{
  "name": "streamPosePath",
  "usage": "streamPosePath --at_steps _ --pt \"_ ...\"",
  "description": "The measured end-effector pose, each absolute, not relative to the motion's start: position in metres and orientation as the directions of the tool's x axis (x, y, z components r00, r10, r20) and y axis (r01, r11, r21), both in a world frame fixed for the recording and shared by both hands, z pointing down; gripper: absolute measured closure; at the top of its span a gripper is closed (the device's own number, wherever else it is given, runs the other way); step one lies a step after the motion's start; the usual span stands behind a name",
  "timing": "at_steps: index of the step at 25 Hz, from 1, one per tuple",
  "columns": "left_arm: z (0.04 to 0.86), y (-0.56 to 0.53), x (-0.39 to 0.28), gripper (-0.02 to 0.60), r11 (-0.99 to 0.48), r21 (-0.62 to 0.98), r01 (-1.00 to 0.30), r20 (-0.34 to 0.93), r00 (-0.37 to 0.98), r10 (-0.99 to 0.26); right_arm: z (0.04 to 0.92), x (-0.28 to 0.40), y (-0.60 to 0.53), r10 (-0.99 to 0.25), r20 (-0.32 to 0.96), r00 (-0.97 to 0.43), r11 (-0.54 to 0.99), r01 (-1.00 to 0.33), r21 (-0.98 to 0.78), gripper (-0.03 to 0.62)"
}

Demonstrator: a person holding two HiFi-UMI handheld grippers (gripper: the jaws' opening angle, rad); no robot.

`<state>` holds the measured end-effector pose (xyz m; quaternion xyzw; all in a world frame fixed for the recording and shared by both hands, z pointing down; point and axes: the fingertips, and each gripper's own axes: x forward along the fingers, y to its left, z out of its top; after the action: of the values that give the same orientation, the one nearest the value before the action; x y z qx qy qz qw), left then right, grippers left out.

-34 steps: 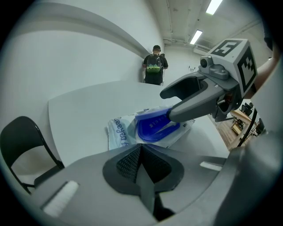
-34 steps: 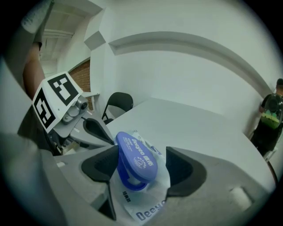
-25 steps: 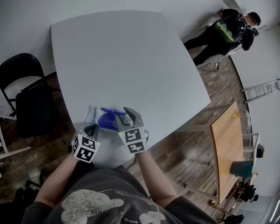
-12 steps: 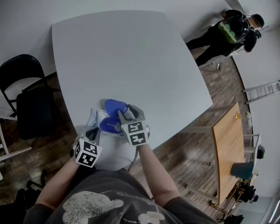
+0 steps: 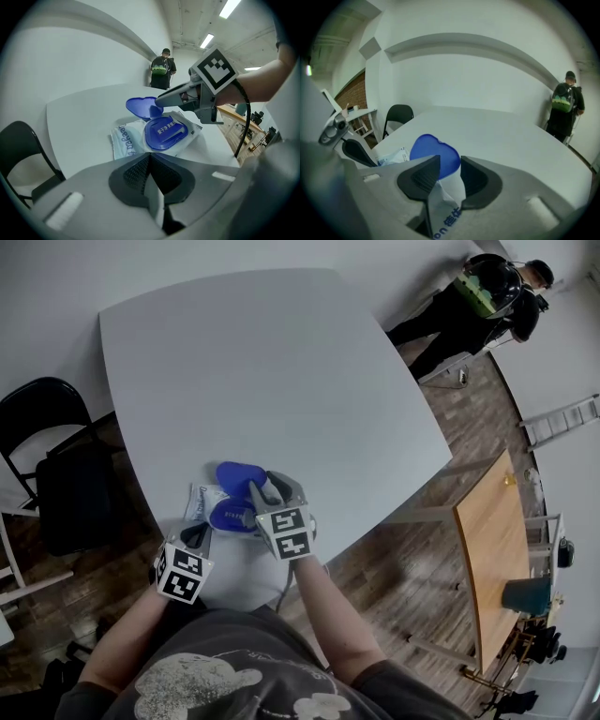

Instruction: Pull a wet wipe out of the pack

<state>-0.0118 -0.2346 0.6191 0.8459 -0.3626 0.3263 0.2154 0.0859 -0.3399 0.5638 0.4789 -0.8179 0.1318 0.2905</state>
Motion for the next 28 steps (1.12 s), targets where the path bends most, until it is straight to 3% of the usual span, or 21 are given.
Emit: streamPosePath --at_steps 6,11,14,18,22,28 --pt "0.605 -0.247 -0.023 0.563 -0.611 0.154 -0.777 0.682 0.531 -0.503 0.539 0.106 -0.322 -0.778 0.533 -0.334 0.419 -0.907 0.043 0.598" --pt "0.574 -0.248 -0.014 0.558 -0.602 0.190 -0.776 0.608 0.574 -0.548 0.540 0.118 -0.305 -0.792 0.527 -0.309 0.367 -0.930 0.006 0.602" --pt "0.558 -0.244 0.010 0.420 -0.653 0.189 -0.734 0.547 0.630 -0.551 0.544 0.120 -0.294 -0.791 0.529 -0.308 0.349 -0.937 -0.023 0.602" --pt "0.568 -0.240 0.042 0.314 -0.719 0.077 -0.690 0.585 0.616 -0.528 0.547 0.120 -0.278 -0.780 0.536 -0.325 0.364 -0.931 -0.035 0.602" --pt "0.584 -0.247 0.059 0.324 -0.689 0.057 -0.723 0.640 0.556 -0.531 0.548 0.128 -0.265 -0.779 0.535 -0.326 0.362 -0.931 -0.039 0.602" --pt "0.599 -0.255 0.052 0.464 -0.616 0.034 -0.787 0.686 0.467 -0.558 0.549 0.144 -0.251 -0.787 0.529 -0.319 0.346 -0.937 -0.051 0.602"
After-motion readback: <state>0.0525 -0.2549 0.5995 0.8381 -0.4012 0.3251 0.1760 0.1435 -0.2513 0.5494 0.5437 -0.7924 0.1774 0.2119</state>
